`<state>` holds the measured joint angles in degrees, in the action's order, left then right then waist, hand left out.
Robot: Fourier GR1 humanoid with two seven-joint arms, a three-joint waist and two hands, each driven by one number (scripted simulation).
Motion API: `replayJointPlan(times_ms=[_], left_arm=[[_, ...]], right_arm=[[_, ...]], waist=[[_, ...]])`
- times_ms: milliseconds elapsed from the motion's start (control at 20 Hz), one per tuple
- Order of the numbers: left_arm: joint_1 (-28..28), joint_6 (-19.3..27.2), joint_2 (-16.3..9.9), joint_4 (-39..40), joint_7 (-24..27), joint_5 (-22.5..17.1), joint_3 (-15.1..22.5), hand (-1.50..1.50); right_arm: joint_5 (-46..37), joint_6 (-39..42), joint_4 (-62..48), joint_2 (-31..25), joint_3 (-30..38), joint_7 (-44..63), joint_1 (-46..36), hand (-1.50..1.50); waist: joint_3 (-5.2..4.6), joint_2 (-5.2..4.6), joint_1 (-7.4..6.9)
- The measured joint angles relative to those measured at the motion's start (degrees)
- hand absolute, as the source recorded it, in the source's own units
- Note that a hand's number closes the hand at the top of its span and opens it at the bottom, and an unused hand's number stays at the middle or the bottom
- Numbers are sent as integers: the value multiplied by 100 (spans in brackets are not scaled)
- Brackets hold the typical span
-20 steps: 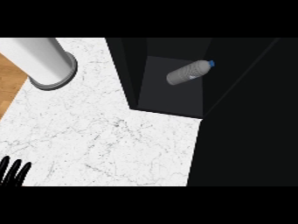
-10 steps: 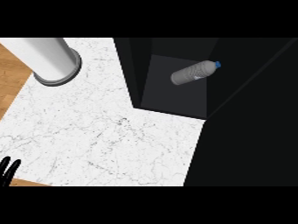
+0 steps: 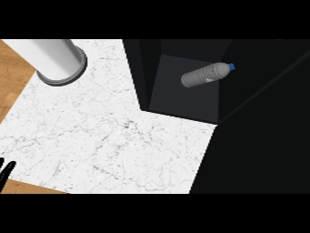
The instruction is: Pick up the bottled water, place it into the cabinet and close the cabinet
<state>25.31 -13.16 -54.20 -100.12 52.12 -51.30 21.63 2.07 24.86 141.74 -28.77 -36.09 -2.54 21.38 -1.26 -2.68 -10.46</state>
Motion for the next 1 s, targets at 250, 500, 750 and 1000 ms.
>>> replayJointPlan(times_ms=[250, 500, 750, 1000], left_arm=[[-33, -47, -71, -34, -37, -16, -70, -150], [-51, -92, -125, -65, -70, -88, -160, -150], [-36, -115, -140, -16, -95, -170, -251, -150], [15, -163, -151, -2, -139, -250, -282, -150]], right_arm=[[275, 72, -115, 186, 55, 20, 68, 150], [769, 156, -358, 417, 98, 84, -31, 150], [1173, -85, -788, 889, 273, 375, -393, 150], [1409, -486, -1330, 1442, 714, 618, -972, 150]], waist=[[1, -57, -83], [0, -68, -172], [-13, 1, -97], [-10, 54, -20]])
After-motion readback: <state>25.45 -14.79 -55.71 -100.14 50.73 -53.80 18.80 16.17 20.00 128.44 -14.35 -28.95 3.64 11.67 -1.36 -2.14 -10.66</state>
